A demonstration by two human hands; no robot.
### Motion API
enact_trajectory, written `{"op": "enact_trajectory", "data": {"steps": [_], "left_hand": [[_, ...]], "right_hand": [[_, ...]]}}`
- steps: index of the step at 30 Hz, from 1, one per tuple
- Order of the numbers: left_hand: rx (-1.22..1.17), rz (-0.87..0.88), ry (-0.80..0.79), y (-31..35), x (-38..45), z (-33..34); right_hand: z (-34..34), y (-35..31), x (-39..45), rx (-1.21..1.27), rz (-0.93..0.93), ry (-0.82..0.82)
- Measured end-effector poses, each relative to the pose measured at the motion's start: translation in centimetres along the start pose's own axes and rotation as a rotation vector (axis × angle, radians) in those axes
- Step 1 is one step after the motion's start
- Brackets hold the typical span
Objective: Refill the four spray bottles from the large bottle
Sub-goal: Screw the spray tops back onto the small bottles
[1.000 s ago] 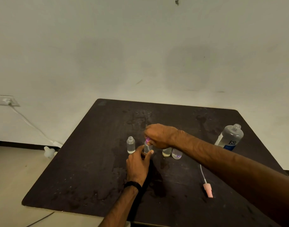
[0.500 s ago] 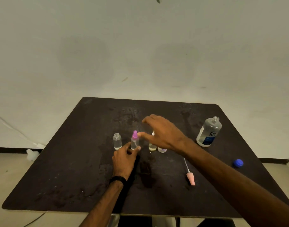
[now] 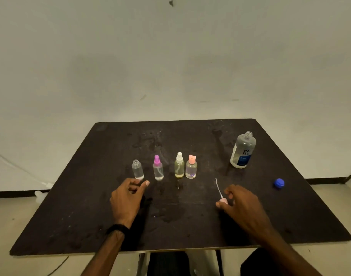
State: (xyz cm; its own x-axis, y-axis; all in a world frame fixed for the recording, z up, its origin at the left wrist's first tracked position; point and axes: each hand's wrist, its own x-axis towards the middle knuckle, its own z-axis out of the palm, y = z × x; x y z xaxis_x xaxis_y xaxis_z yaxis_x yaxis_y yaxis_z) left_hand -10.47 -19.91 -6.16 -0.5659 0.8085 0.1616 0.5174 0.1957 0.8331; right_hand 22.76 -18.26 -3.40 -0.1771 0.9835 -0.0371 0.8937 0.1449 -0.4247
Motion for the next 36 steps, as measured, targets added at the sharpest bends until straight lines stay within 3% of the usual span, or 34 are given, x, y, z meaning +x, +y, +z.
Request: {"op": "enact_trajectory", "data": {"steps": [6,10,12,15,19,24,28,36], "left_hand": [[0.016,-0.011,0.056,0.3,0.8,-1.7],[0.011,-0.008,0.041,0.5,1.6,-1.4],[0.004,-0.007,0.026,0.7,1.9,-1.1],[-0.009,-0.029,0.011,0.5,2.2,-0.8],[-0.022,-0.032,0.004,0.2,2.5,-0.1],[-0.026,-0.026,-0.007,0.1,3.1,0.6],[-0.050,-0.044,-0.016,0.1,3.6,1.1],[-0.011,-0.023,-0.012,-0.8,4.3,1.5]], "right_hand": [[-0.1,0.0,-0.5,0.044,0.039,-0.033],[-2.6,-2.1,-0.3,0.312,0.070,0.135],[-4.7,-4.2,0.5,0.420,-0.007,0.209],[-7.6,-9.0,3.1,0.497,-0.235,0.195],[-9.7,-15.9,8.0,0.322,-0.568,0.126],[-8.0,-22.9,12.9,-0.040,-0.845,-0.077],[-6.2,-25.7,15.2,-0.213,-0.874,-0.134],[-4.1,-26.8,16.7,-0.292,-0.869,-0.184]]}}
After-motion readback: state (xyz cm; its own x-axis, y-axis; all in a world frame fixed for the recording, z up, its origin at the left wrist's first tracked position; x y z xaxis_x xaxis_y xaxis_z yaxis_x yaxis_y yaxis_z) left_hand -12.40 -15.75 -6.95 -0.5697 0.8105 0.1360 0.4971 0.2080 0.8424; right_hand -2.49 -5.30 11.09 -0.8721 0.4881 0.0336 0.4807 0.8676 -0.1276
